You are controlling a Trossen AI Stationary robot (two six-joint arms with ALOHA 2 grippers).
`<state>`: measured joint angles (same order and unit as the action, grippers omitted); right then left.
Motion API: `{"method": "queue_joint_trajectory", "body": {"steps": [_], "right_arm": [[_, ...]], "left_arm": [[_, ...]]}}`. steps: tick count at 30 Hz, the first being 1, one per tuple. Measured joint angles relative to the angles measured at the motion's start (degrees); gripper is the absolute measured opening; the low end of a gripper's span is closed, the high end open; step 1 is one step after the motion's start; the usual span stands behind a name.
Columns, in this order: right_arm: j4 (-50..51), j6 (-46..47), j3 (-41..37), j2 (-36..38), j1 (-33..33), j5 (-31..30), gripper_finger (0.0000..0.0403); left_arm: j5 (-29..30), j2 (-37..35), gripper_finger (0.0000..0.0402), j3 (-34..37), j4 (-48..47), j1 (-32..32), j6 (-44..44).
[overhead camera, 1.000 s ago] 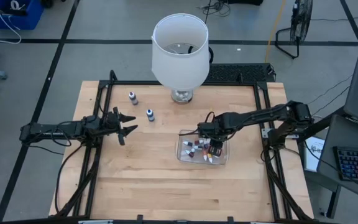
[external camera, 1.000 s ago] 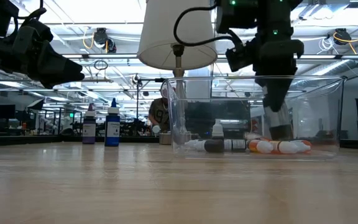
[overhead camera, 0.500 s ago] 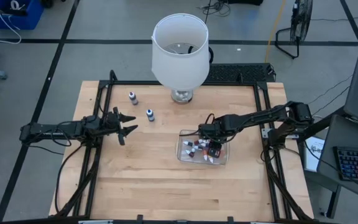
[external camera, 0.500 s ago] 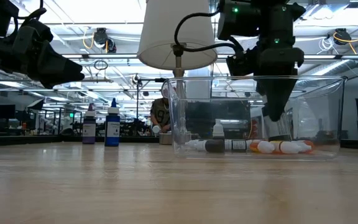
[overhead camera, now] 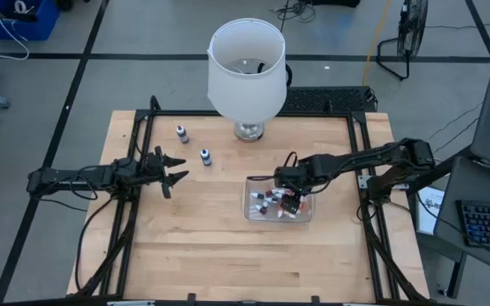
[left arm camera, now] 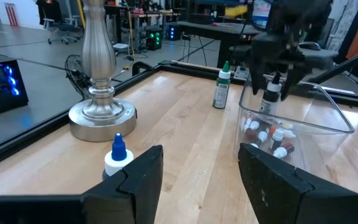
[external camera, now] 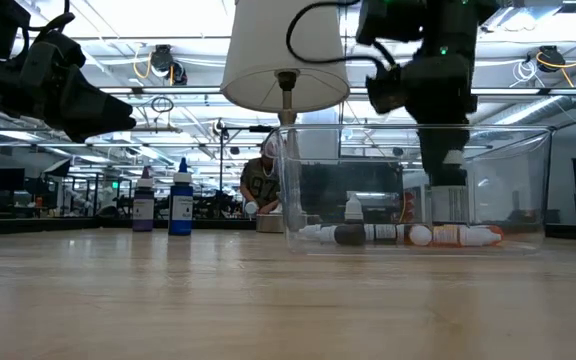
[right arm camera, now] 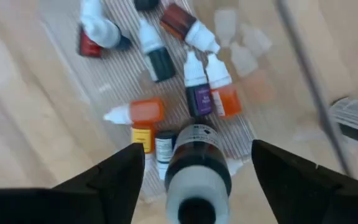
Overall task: Pick & Place food coloring
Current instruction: Put the large green food coloring bottle into the transparent bin
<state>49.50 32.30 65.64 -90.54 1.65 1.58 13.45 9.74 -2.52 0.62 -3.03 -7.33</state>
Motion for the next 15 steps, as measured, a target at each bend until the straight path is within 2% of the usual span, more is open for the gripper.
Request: {"method": "queue_joint_trajectory", "body": {"steps": [6, 9, 12, 15], "right_arm": [[0.78, 1.53, 1.01, 6.19, -0.29, -0.12, 0.0260], [2.64, 1.27, 3.72, 9.59, -1.32, -3.21, 0.0250], [6.48, 0.30, 7.73, 12.26, -3.82, -7.30, 0.0243], [9.57, 0.68, 10.62, 13.66, -8.17, -7.56, 0.0240]], "left_arm": [[0.02, -0.02, 0.0212, 0.00, -0.02, 0.00, 0.00], [0.01, -0.01, 0.0212, 0.00, -0.02, 0.00, 0.00], [0.00, -0.01, 0.0212, 0.00, -0.02, 0.00, 0.00], [0.00, 0.00, 0.0212, 0.00, -0.02, 0.00, 0.00]]}}
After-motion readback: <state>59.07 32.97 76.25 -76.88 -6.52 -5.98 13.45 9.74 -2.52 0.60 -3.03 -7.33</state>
